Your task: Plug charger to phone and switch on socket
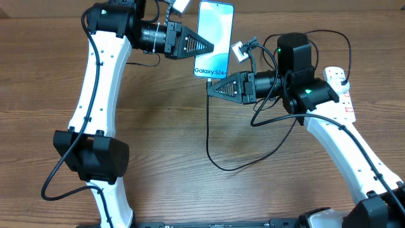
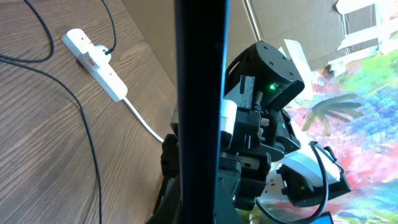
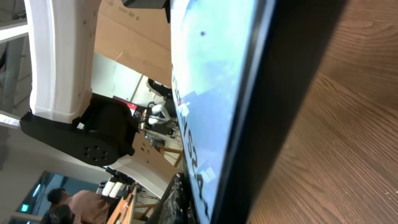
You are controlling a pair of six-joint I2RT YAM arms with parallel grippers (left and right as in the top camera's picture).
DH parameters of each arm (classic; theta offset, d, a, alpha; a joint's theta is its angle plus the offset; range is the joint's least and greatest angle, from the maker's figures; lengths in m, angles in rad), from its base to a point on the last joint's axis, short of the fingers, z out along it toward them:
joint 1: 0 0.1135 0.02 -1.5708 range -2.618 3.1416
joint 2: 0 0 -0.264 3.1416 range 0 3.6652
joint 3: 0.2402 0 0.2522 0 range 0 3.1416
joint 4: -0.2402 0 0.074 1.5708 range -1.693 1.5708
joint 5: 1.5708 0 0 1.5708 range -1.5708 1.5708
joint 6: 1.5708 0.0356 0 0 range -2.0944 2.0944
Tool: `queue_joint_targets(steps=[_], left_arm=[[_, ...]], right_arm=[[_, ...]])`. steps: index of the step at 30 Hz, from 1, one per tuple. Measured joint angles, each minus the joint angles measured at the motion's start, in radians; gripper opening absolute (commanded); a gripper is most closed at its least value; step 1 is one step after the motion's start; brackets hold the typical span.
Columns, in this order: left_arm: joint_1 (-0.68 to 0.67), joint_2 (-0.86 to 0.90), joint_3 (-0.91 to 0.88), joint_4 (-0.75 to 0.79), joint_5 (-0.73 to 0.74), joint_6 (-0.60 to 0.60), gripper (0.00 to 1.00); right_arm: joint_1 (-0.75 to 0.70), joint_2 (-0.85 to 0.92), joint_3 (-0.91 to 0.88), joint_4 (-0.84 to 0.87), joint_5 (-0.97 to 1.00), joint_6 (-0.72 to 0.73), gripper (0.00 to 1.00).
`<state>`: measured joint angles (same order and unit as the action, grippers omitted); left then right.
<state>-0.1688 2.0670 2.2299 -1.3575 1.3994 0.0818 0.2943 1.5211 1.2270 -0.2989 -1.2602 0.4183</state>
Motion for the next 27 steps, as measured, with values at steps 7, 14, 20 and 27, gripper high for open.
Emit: queue_joint_targets(steps=[7,14,20,27], left_arm=[[0.0,0.0,0.0,0.0,0.0,0.0,0.04],[0.0,0.0,0.0,0.0,0.0,0.0,0.04],[0.001,0.0,0.0,0.002,0.003,0.0,0.04],[0.001,0.0,0.0,0.003,0.007,0.0,0.04]], right_arm=[[0.0,0.0,0.0,0.001,0.0,0.001,0.04],[0.0,0.0,0.0,0.0,0.0,0.001,0.04],[0.0,0.0,0.0,0.014,-0.001,0.014,0.04],[0.0,0.0,0.0,0.019,-0.007,0.027,0.04]])
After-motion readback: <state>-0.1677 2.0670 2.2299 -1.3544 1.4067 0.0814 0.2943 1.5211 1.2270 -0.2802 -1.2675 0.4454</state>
